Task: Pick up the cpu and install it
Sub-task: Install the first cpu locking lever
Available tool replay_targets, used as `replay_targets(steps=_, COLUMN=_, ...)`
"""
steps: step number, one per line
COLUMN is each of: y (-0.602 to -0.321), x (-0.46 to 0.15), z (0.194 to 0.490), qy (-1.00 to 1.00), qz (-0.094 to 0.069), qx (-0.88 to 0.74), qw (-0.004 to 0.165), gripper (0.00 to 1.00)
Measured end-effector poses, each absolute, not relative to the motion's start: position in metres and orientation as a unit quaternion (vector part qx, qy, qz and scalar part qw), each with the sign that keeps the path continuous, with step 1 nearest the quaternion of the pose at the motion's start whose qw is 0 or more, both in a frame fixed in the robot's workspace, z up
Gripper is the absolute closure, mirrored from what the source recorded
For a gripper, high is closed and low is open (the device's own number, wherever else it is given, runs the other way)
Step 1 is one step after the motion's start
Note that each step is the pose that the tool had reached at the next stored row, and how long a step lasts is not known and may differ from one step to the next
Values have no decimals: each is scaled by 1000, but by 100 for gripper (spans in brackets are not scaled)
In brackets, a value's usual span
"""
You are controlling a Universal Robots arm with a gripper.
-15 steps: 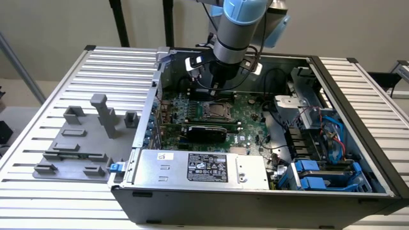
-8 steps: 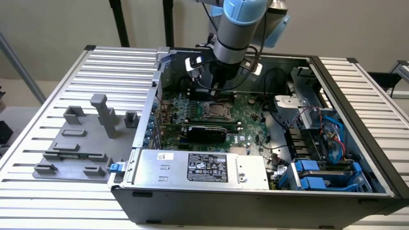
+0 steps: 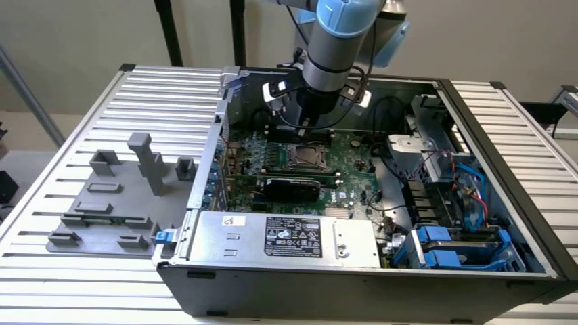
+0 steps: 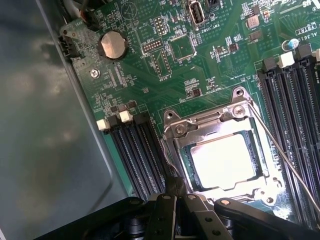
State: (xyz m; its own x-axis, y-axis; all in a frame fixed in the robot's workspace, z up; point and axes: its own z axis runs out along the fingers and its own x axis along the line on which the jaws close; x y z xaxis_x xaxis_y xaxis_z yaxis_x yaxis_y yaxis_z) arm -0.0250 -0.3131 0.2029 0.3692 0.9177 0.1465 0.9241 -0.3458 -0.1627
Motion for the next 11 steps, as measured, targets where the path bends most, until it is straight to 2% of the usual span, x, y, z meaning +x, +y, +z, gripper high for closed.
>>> replay_targets(steps=11, y=-313, x=-17, z=202, qy=-561, qz=-15, qx=-820, qw=109, gripper=89)
